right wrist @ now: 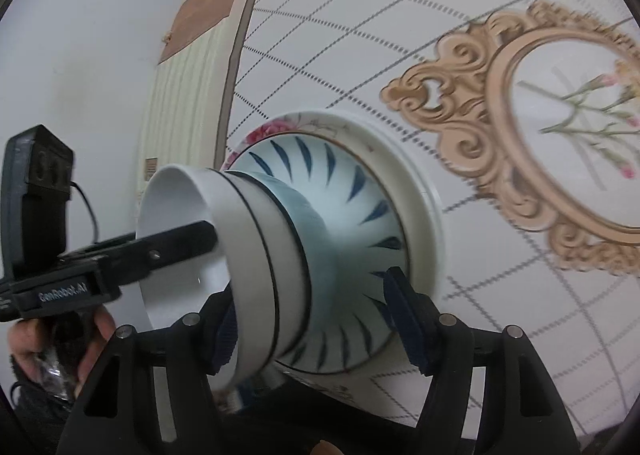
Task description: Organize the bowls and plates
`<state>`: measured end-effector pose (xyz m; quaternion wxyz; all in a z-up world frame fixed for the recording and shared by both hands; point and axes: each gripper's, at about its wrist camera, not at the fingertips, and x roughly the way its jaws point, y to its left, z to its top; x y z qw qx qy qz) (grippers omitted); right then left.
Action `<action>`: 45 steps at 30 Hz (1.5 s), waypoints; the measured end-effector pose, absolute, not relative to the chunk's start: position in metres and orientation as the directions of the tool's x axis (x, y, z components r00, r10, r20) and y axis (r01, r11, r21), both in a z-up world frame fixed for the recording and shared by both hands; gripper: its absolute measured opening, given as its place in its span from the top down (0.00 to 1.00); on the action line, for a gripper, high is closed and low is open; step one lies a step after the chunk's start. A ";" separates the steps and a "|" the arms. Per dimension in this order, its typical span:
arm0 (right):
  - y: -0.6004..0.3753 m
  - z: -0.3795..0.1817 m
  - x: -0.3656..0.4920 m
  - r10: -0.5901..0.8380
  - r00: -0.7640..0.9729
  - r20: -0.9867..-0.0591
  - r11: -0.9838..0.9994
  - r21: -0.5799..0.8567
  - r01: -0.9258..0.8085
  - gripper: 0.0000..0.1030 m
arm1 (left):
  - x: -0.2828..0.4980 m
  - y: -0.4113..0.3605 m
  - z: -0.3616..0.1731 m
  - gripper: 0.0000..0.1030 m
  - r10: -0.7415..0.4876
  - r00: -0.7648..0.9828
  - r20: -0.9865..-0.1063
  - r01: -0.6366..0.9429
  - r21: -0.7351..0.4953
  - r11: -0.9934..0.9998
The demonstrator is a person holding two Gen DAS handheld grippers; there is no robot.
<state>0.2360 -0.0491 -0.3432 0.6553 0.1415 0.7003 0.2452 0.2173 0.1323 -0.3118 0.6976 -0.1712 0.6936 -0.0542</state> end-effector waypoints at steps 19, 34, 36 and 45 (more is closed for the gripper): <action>-0.077 -0.233 0.180 0.104 0.202 -0.974 0.991 0.085 -0.100 0.00 | 0.167 0.104 -0.234 0.11 0.061 0.207 -0.976 -0.088 0.043 0.995; -0.122 -0.097 0.087 0.022 0.401 -0.916 0.997 -0.008 -0.072 0.00 | 0.080 0.053 -0.111 0.07 0.166 0.380 -0.910 -0.143 0.120 0.982; -0.123 -0.076 0.070 0.035 0.428 -0.903 0.996 -0.003 -0.088 0.00 | 0.064 0.049 -0.094 0.07 0.159 0.394 -0.905 -0.137 0.113 0.984; -0.118 -0.005 0.010 0.099 0.433 -0.896 0.992 0.052 -0.119 0.00 | 0.014 0.051 -0.043 0.07 0.159 0.408 -0.899 -0.161 0.101 0.982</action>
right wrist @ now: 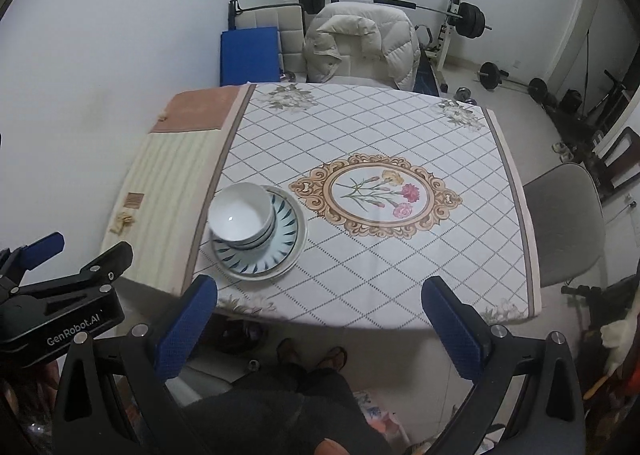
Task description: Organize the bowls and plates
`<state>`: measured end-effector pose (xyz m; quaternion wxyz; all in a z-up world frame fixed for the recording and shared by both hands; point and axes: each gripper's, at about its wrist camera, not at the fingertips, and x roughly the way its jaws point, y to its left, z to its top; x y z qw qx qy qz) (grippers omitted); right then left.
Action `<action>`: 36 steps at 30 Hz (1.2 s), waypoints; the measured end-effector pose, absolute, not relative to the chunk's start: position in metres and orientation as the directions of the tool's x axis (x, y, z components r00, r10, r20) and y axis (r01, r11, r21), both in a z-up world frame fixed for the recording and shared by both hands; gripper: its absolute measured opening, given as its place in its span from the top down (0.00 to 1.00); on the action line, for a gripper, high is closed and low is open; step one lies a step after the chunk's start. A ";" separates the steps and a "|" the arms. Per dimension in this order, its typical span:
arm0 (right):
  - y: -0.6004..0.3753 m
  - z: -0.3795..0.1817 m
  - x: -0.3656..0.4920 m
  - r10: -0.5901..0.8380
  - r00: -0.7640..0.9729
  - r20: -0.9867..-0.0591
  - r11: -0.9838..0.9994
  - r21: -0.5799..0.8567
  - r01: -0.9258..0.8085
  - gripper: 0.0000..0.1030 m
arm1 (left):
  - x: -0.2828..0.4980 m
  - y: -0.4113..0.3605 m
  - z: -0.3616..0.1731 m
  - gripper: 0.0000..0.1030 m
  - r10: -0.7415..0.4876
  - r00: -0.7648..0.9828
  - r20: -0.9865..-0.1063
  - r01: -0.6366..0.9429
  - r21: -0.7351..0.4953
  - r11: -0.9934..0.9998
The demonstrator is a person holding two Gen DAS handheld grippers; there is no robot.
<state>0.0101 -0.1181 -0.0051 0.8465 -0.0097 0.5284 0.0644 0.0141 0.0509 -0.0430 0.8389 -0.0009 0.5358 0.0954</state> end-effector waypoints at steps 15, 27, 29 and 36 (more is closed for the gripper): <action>-0.100 0.054 -0.031 0.062 0.470 -0.881 0.994 0.013 -0.107 0.00 | -0.017 0.060 0.005 0.07 0.108 0.446 -0.888 -0.132 0.054 0.990; -0.098 0.082 -0.043 0.029 0.503 -0.864 0.996 -0.016 -0.084 0.00 | -0.026 0.058 0.022 0.07 0.072 0.484 -0.872 -0.088 0.033 0.996; -0.099 0.084 -0.043 0.024 0.506 -0.862 0.997 -0.018 -0.078 0.00 | -0.027 0.059 0.023 0.07 0.066 0.487 -0.871 -0.087 0.027 0.996; -0.104 0.091 -0.043 0.009 0.521 -0.854 0.998 -0.024 -0.057 0.00 | -0.027 0.060 0.028 0.07 0.059 0.503 -0.863 -0.087 0.017 0.996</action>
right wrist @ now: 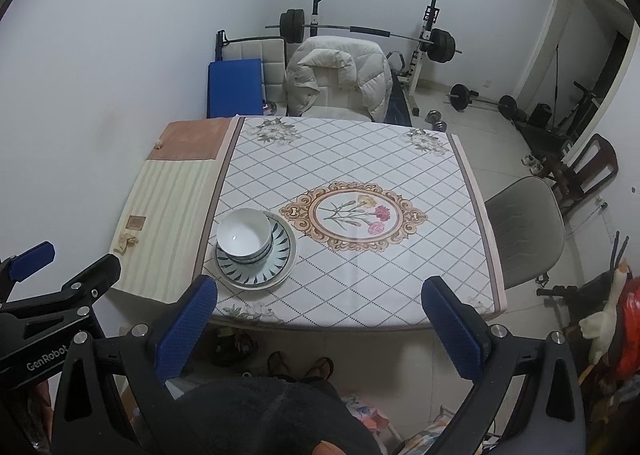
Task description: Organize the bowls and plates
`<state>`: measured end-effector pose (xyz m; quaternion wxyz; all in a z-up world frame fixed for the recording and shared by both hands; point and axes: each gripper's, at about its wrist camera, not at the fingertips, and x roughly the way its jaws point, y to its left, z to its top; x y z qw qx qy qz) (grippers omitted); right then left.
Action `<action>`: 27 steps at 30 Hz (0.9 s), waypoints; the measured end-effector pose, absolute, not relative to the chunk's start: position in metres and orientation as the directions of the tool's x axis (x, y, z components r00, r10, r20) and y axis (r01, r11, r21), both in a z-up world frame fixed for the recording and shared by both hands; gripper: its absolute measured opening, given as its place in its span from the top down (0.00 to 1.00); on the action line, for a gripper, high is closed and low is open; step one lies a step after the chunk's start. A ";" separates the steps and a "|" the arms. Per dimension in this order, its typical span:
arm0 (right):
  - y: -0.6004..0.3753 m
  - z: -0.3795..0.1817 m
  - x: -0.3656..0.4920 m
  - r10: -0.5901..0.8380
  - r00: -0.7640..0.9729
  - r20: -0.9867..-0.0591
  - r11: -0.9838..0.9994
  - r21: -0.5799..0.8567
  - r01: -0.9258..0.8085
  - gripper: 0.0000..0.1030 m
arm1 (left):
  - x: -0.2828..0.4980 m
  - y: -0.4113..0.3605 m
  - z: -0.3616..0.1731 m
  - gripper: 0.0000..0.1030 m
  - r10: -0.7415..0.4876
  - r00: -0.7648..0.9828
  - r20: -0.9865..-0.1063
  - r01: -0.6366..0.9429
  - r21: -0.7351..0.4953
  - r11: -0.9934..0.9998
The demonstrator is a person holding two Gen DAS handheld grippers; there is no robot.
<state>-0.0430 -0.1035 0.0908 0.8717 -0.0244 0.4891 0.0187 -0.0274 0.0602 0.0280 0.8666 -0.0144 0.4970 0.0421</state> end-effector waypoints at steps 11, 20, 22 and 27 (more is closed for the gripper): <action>-0.106 0.091 -0.038 0.007 0.515 -0.857 0.998 -0.023 -0.052 0.00 | -0.025 0.063 0.028 0.07 0.060 0.505 -0.861 -0.087 0.018 0.996; -0.107 0.092 -0.036 0.009 0.514 -0.858 0.998 -0.023 -0.056 0.00 | -0.029 0.062 0.030 0.07 0.065 0.512 -0.856 -0.099 0.017 0.995; -0.107 0.092 -0.035 0.008 0.514 -0.858 0.998 -0.023 -0.055 0.00 | -0.031 0.061 0.030 0.07 0.065 0.514 -0.855 -0.097 0.016 0.995; -0.107 0.093 -0.035 0.001 0.516 -0.857 0.998 -0.030 -0.051 0.00 | -0.032 0.061 0.032 0.07 0.061 0.516 -0.854 -0.096 0.013 0.995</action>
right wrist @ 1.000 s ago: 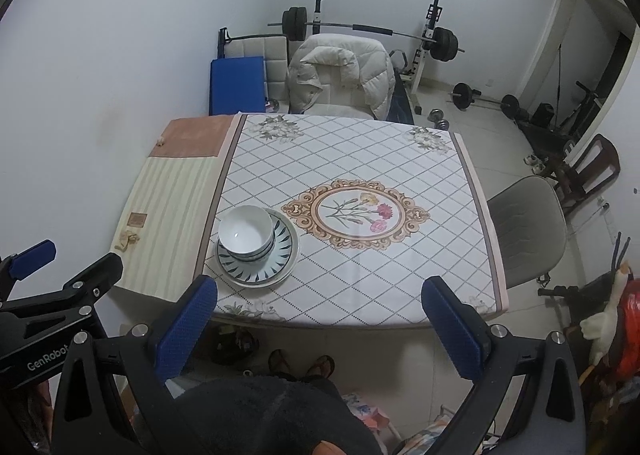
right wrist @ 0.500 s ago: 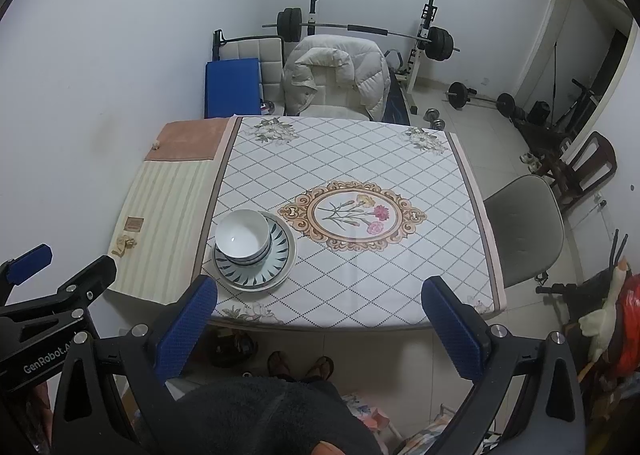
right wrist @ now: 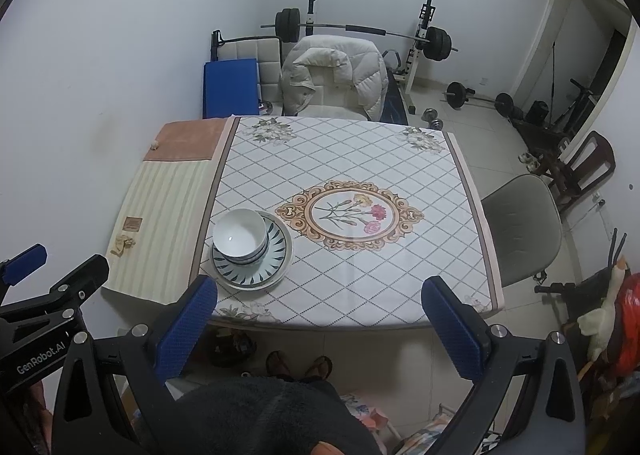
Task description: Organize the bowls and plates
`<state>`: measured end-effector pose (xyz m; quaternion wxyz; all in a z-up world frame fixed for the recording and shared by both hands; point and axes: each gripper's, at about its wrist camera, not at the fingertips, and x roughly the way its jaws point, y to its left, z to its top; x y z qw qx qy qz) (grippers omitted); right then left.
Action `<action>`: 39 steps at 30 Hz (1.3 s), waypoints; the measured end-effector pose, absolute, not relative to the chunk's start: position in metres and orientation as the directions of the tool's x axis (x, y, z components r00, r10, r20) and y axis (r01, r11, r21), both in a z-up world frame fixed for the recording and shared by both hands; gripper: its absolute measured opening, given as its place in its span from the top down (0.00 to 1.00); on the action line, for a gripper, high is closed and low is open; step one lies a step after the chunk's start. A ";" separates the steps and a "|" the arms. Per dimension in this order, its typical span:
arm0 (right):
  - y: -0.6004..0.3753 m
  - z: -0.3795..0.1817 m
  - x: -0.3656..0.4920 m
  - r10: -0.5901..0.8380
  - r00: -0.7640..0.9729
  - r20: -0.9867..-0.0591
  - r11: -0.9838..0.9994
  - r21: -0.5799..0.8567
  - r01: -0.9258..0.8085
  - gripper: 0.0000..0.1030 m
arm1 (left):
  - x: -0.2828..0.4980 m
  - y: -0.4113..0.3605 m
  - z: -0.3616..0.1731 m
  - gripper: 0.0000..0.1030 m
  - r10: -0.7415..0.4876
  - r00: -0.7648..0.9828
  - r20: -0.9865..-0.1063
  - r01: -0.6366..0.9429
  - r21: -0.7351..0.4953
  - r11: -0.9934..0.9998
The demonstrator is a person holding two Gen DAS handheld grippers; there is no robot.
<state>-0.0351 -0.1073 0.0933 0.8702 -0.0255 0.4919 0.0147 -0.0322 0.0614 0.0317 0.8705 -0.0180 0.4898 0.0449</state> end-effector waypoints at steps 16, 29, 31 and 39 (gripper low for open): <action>-0.114 0.095 -0.043 -0.007 0.532 -0.847 0.999 -0.031 -0.036 0.00 | -0.032 0.056 0.034 0.01 0.056 0.527 -0.848 -0.083 0.015 0.996; -0.116 0.094 -0.042 -0.005 0.523 -0.852 0.999 -0.030 -0.039 0.00 | -0.030 0.060 0.033 0.01 0.087 0.526 -0.846 -0.109 0.034 0.993; -0.116 0.094 -0.041 -0.009 0.527 -0.850 0.999 -0.035 -0.040 0.00 | -0.029 0.060 0.034 0.01 0.090 0.529 -0.844 -0.114 0.035 0.993; -0.119 0.090 -0.039 -0.014 0.534 -0.845 0.998 -0.046 -0.047 0.00 | -0.027 0.064 0.035 0.01 0.099 0.535 -0.839 -0.121 0.040 0.992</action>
